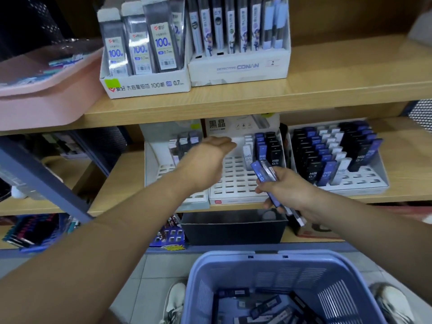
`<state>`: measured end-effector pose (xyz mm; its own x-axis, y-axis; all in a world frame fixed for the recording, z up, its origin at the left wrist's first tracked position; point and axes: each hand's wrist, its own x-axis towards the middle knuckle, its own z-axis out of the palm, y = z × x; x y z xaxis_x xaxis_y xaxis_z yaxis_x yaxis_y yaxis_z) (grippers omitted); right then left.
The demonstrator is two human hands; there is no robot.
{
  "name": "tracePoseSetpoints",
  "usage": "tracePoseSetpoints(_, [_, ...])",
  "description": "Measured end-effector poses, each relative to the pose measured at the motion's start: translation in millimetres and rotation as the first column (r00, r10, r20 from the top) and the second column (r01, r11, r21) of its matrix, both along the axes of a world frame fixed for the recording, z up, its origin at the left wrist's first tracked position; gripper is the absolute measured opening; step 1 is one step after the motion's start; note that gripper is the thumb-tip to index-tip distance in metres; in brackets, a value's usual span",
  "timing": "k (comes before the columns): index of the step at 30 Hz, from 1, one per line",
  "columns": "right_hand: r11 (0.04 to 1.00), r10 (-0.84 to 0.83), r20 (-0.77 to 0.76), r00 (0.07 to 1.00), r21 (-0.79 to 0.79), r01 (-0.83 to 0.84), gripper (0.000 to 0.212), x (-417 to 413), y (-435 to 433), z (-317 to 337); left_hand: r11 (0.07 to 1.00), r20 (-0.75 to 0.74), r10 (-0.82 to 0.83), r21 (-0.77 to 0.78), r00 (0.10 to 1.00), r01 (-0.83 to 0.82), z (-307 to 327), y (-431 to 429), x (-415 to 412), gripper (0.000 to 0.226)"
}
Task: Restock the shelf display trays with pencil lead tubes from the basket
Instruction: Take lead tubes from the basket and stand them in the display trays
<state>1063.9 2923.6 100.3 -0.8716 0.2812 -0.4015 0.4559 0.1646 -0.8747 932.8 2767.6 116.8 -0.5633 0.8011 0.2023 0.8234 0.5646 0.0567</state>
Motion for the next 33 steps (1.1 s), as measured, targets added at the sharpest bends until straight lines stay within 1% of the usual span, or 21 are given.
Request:
tracePoseSetpoints(3, [0.999, -0.040, 0.025, 0.999, -0.006, 0.040, 0.012, 6.7, 8.3, -4.7, 0.997, 0.144, 0.035, -0.077, 0.989, -0.024, -7.0, 27.5, 3.5, 0.071])
tracePoseSetpoints(6, [0.997, -0.073, 0.022, 0.997, -0.032, 0.073, 0.011, 9.0, 15.6, -7.0, 0.995, 0.198, 0.082, -0.069, 0.977, -0.070, -11.3, 43.2, 4.4, 0.072])
tracePoseSetpoints(11, [0.995, -0.083, 0.043, 0.996, -0.055, 0.086, 0.010, 11.2, 21.9, -8.4, 0.999, 0.163, 0.039, -0.038, 0.986, -0.033, -14.7, 47.5, 6.6, 0.066])
tracePoseSetpoints(14, [0.993, -0.086, 0.048, 0.995, -0.076, 0.089, 0.006, 12.7, 25.2, -10.0, 0.999, 0.093, 0.020, -0.030, 0.995, -0.018, -10.3, 50.2, 5.1, 0.063])
tracePoseSetpoints(16, [0.992, -0.094, 0.047, 0.994, -0.086, 0.098, 0.006, 14.5, 27.6, -10.5, 0.998, 0.040, 0.026, -0.059, 0.999, -0.024, -7.7, 53.5, 3.8, 0.061])
tracePoseSetpoints(18, [0.990, -0.103, 0.047, 0.994, -0.093, 0.107, 0.007, 16.4, 29.0, -11.2, 0.997, 0.031, 0.034, -0.074, 0.999, -0.031, -6.8, 58.0, 4.8, 0.064])
tracePoseSetpoints(21, [0.986, -0.124, 0.044, 0.991, -0.106, 0.128, 0.012, 18.4, 29.3, -12.9, 0.996, 0.055, 0.018, -0.089, 0.998, -0.013, -9.1, 65.7, 11.0, 0.079])
tracePoseSetpoints(22, [0.985, -0.129, 0.044, 0.991, -0.106, 0.133, 0.013, 19.0, 29.1, -13.3, 0.994, 0.046, 0.013, -0.108, 0.999, -0.008, -10.2, 67.7, 12.5, 0.081])
tracePoseSetpoints(25, [0.979, -0.152, 0.042, 0.988, -0.133, 0.156, 0.015, 20.3, 29.0, -12.0, 0.989, 0.005, 0.000, -0.148, 1.000, 0.001, -12.1, 70.7, 14.1, 0.077])
tracePoseSetpoints(28, [0.960, -0.176, 0.034, 0.984, -0.215, 0.179, 0.018, 22.1, 30.3, -6.0, 0.989, -0.034, -0.030, -0.149, 0.999, 0.024, -12.8, 69.1, 12.0, 0.075])
tracePoseSetpoints(31, [0.928, -0.198, 0.003, 0.980, -0.322, 0.189, 0.017, 23.9, 30.8, 2.2, 0.989, 0.006, -0.026, -0.144, 1.000, 0.027, -11.2, 63.8, 11.5, 0.078])
tracePoseSetpoints(33, [0.910, -0.215, -0.029, 0.976, -0.369, 0.190, 0.018, 25.4, 31.2, 7.7, 0.999, 0.079, 0.004, -0.042, 0.997, -0.001, -3.3, 62.6, 15.9, 0.073])
